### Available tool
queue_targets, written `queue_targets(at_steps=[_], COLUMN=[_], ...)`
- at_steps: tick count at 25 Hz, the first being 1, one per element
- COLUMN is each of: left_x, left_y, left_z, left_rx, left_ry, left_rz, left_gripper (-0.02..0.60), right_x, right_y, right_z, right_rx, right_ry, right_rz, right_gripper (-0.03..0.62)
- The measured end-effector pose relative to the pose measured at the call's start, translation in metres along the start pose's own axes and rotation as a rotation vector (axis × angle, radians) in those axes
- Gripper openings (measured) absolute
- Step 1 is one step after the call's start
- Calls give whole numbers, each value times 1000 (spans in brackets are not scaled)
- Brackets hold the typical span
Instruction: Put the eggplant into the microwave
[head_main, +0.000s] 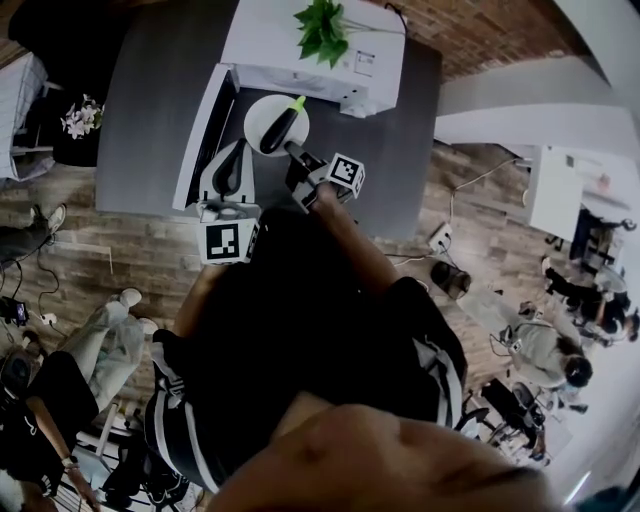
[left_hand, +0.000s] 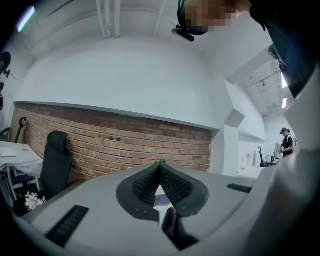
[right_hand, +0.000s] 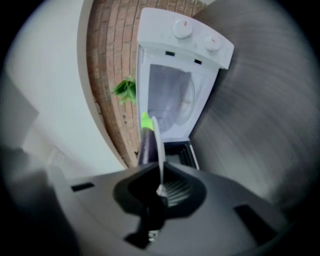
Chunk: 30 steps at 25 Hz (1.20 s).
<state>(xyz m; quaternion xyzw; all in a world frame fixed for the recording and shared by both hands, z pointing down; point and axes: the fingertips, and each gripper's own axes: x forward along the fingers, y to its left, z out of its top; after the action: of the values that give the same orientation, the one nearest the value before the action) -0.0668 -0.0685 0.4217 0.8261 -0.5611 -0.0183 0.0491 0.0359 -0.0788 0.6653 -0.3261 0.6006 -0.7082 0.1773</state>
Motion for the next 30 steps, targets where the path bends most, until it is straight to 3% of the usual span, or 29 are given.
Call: queue_targets(at_steps=[20,30], left_x=[23,34], left_y=[17,16], left_z=[-4,-5], left_rx=[-12,-12], left_ry=[13,15], left_rz=[7,-21], left_gripper=[35,35], right_x=[34,60], right_y=[-23,-33], right_z=[26,55], right_rx=[28,41], right_ry=[-36,-103], right_rz=[-27,-11], right_gripper=[38,38])
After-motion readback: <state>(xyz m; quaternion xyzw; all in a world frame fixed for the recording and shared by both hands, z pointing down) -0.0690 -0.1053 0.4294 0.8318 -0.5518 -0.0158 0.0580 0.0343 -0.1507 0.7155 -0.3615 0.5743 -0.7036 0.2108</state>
